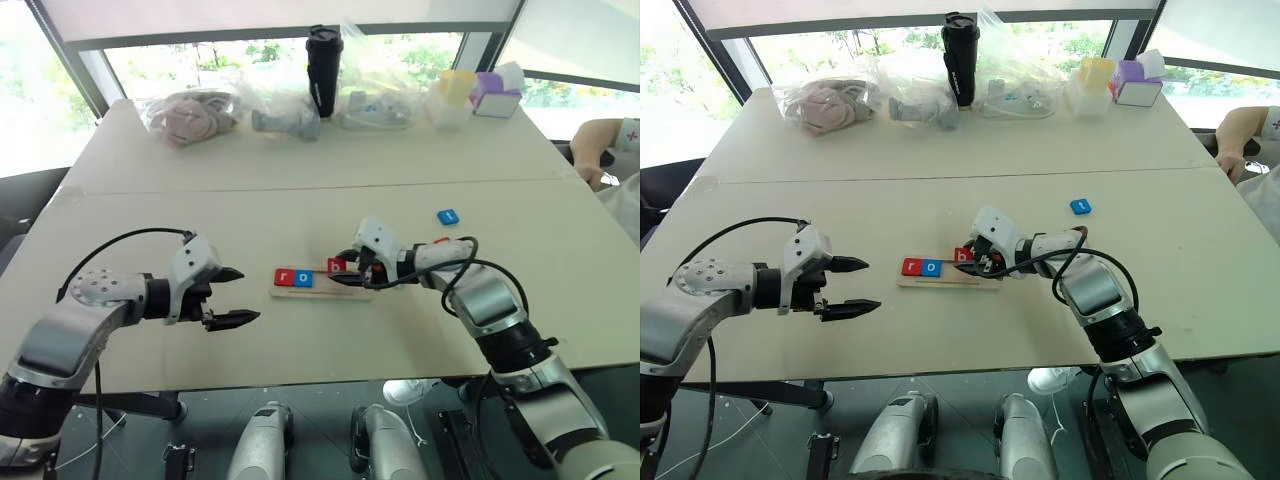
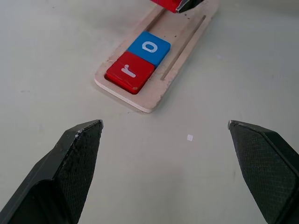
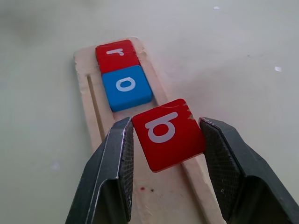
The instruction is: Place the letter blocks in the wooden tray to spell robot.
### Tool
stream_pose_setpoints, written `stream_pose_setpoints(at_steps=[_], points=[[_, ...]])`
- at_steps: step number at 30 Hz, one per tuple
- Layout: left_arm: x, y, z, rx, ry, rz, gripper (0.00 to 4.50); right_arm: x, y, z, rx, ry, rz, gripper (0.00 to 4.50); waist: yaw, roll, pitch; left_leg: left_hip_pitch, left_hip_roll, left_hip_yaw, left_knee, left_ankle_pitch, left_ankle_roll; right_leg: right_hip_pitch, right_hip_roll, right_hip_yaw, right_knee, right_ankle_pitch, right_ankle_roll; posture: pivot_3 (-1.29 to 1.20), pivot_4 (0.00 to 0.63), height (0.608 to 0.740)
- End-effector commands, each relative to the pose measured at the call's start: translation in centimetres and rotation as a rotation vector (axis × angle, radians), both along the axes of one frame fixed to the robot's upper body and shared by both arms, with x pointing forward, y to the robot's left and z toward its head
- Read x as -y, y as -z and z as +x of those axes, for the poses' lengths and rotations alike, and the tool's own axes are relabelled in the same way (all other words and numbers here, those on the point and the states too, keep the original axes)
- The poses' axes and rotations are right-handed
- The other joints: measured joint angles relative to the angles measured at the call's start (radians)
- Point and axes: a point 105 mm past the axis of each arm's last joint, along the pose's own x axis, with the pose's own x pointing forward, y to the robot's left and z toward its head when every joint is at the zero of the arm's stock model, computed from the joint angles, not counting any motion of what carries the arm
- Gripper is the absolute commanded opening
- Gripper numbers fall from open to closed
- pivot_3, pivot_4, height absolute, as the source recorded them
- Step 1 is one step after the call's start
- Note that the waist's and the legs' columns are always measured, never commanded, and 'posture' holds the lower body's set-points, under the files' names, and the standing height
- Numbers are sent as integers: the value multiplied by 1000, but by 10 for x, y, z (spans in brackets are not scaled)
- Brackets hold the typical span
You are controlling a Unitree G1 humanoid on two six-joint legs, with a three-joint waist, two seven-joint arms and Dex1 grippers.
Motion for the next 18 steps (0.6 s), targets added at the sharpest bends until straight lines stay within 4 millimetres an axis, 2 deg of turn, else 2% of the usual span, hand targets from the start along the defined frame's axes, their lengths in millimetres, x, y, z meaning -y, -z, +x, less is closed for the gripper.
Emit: stream_pose_setpoints(at_steps=[1,9,18], points=[[2,-9,-1,37,-2,-12,4500,-11,-9,2,43,-26,1,1588,0,0,0,0,0,0,0,0,0,0,0,0,0,0,0,0,150,740],[2,-7,-2,39,-16,-20,4500,-17,-7,-5,26,-80,-9,1588,0,0,0,0,0,0,0,0,0,-1,0,0,1,1,1,0,150,740],[4,-4,-1,38,-17,-16,4500,-23,-3,-6,16,-66,-9,1588,0,0,0,0,0,0,0,0,0,-1,0,0,2,1,1,0,150,740]])
